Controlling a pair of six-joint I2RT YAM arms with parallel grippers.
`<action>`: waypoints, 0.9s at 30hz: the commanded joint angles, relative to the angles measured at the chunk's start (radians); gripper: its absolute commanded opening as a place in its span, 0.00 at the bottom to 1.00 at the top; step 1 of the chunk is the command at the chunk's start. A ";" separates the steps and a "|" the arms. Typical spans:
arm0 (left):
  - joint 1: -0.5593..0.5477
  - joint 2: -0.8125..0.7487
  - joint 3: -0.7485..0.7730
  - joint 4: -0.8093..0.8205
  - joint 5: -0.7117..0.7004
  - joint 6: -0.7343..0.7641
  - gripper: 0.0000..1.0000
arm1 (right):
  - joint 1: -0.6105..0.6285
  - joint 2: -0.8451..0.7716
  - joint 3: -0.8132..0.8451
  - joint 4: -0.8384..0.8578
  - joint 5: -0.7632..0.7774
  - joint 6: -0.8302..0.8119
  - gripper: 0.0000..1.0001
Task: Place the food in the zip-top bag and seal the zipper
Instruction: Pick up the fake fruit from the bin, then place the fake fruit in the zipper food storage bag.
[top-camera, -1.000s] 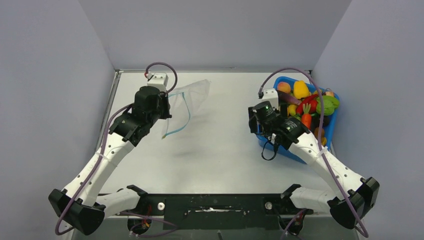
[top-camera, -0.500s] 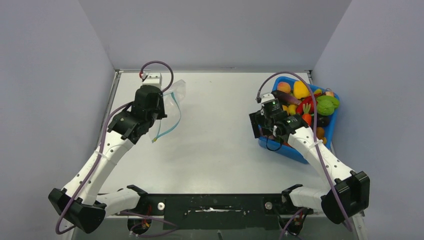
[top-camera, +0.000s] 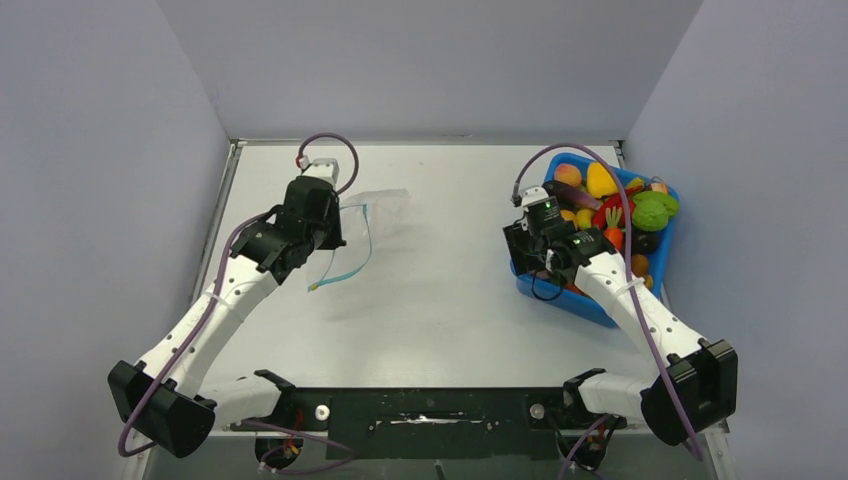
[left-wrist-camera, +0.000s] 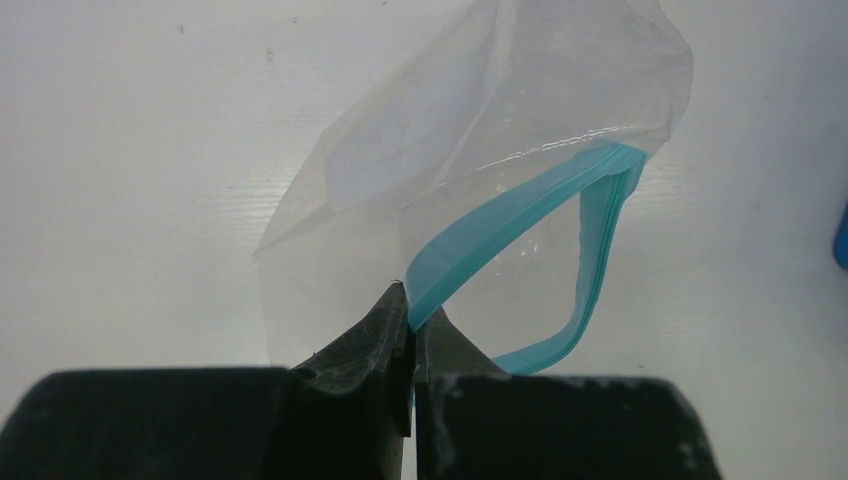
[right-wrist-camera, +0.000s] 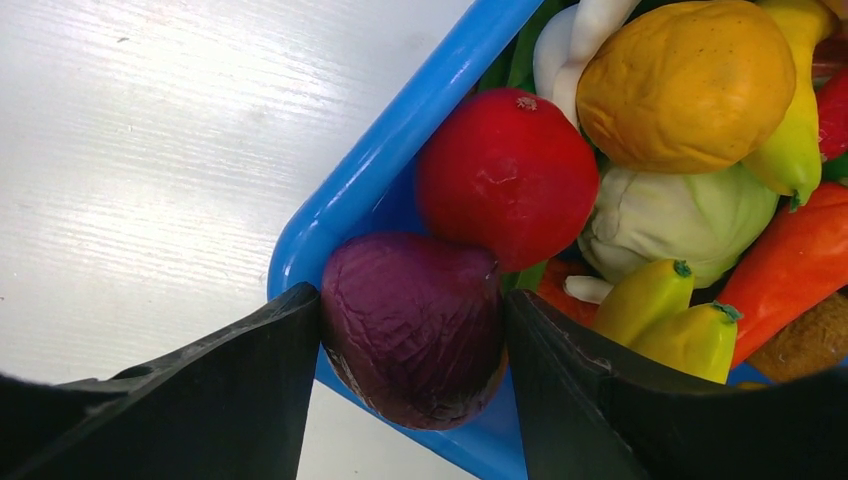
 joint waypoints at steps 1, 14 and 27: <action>-0.003 -0.011 -0.017 0.065 0.035 -0.022 0.00 | 0.032 -0.042 0.031 -0.033 0.046 0.040 0.41; 0.001 -0.034 -0.060 0.149 0.090 -0.051 0.00 | 0.148 -0.246 -0.001 0.001 0.124 0.147 0.35; 0.006 0.005 -0.056 0.197 0.234 -0.129 0.00 | 0.177 -0.409 -0.040 0.145 0.072 0.207 0.32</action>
